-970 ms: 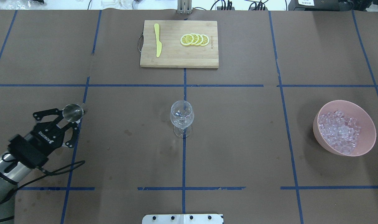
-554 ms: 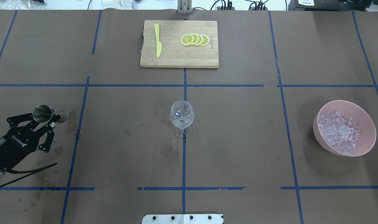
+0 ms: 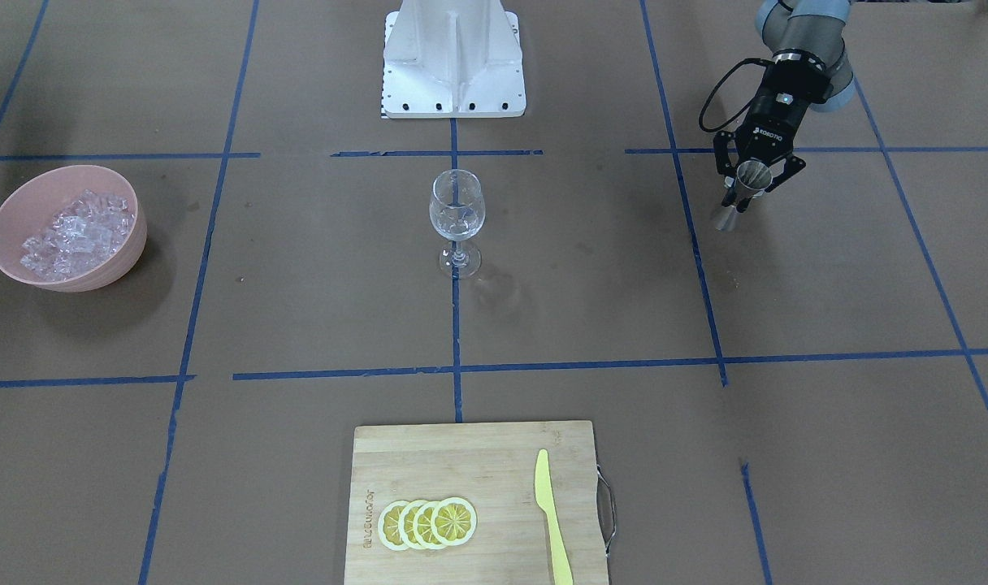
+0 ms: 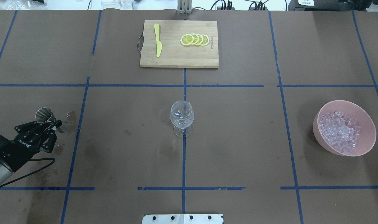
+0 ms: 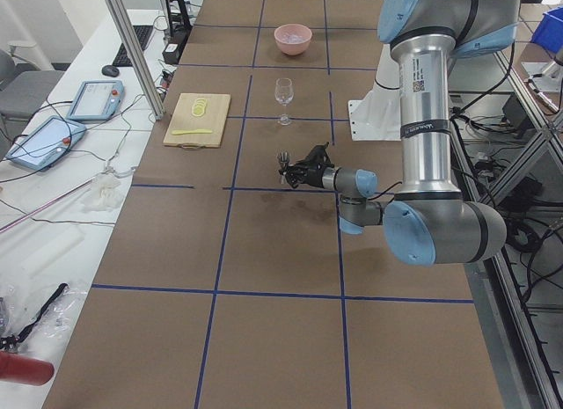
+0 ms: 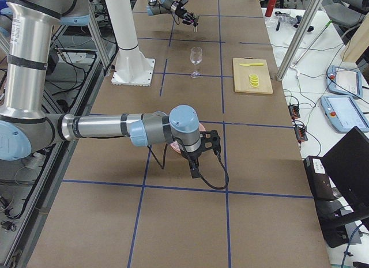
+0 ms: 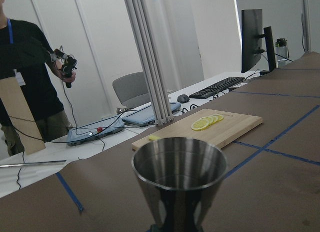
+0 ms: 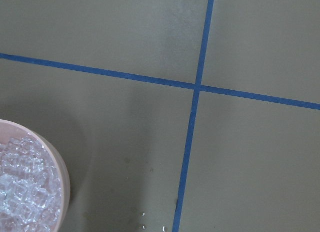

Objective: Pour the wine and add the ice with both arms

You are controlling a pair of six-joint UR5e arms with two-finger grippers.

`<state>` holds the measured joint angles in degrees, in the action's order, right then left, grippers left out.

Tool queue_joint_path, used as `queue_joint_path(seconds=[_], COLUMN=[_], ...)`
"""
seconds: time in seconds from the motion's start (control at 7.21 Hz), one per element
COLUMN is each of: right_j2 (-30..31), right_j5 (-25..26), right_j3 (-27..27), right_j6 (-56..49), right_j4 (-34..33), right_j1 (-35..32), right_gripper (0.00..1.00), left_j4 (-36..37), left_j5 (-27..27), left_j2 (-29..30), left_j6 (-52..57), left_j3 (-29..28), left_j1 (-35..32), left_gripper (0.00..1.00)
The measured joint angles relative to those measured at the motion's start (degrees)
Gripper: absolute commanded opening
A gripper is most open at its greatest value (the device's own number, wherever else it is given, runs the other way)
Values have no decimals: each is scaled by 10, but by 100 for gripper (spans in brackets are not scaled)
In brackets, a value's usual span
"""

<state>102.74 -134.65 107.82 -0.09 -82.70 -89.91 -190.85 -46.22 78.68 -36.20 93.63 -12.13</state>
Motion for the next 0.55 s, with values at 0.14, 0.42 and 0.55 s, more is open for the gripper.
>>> queue_joint_path(seconds=[0.14, 0.42, 0.55], right_j2=[0, 0, 0], right_j5=[0, 0, 0], right_j3=[1, 2, 2], right_j6=[0, 0, 0], right_j4=[0, 0, 0], right_j1=[0, 0, 0], right_gripper=[100, 100, 100], left_j4=[8, 14, 17], left_j5=[18, 51, 60], left_j2=[5, 21, 39], left_j6=[-28, -44, -47], left_j3=[-15, -46, -64], left_j1=[1, 5, 6], left_gripper=[0, 0, 0])
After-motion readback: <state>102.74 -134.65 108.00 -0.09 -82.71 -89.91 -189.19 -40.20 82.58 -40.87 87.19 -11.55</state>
